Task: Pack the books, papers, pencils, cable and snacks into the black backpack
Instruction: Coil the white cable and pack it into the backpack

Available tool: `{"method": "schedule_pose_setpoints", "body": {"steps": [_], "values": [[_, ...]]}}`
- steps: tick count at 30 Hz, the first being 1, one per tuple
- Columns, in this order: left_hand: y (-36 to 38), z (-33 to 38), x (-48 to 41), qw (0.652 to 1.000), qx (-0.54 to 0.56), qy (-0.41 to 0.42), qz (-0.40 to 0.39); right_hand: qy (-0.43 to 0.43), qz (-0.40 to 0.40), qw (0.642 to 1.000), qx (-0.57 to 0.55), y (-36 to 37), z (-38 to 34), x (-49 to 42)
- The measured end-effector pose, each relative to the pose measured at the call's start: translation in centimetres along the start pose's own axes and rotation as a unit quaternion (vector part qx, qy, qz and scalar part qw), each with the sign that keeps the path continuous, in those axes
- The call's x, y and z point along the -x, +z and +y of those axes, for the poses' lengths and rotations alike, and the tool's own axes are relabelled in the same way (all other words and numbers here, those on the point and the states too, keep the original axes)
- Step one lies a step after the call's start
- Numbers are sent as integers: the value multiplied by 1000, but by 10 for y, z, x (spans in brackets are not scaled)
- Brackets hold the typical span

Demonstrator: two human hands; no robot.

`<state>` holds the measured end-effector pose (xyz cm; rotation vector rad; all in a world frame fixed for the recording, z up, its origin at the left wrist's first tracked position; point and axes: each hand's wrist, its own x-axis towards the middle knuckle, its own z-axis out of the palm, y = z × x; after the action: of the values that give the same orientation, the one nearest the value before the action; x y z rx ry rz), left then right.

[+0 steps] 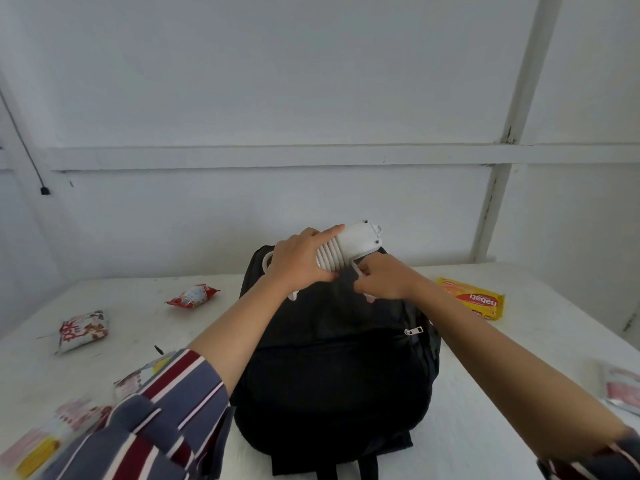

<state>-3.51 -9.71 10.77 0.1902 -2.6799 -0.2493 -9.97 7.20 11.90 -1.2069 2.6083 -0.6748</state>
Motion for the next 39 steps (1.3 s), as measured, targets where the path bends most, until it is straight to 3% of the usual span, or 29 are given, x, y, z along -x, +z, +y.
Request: {"method": "schedule_pose_setpoints", "body": {"steps": [2,3,7,9,10,12,15,19,23,25,28,31,34,37,39], "values": [[-1,3,-1,1000,-18,13,2,4,-7,998,-66,-3,-5,5],[-1,4,-2,999,-29,20,2,12,-18,989,-149,-4,-7,6],[-5,4,-1,999,-46,27,9,48,-91,874,-475,-11,4,4],[-5,4,1,999,-28,27,6,65,-124,838,-528,-15,11,3],[-5,4,2,999,-18,26,4,59,-134,836,-528,-15,14,4],[-5,4,3,1000,-7,25,5,26,-130,870,-475,-12,18,7],[-4,3,3,1000,-5,30,6,-19,-59,930,-362,-3,21,9],[-6,2,3,999,5,32,2,-52,61,947,-312,12,20,6],[-8,4,7,998,36,44,0,-80,169,970,-158,20,19,8],[-8,3,10,998,53,43,1,-119,301,946,-7,17,19,7],[-9,3,13,997,61,50,-8,-204,443,855,174,10,22,2],[-13,6,14,995,78,65,-26,-245,421,843,230,3,23,-5],[-18,8,12,994,60,87,-30,-251,306,881,259,-4,20,-10],[-22,8,13,993,52,92,-50,-202,190,930,239,-8,8,-6],[-25,6,16,993,44,93,-57,-190,175,940,222,-5,3,-5]]}}
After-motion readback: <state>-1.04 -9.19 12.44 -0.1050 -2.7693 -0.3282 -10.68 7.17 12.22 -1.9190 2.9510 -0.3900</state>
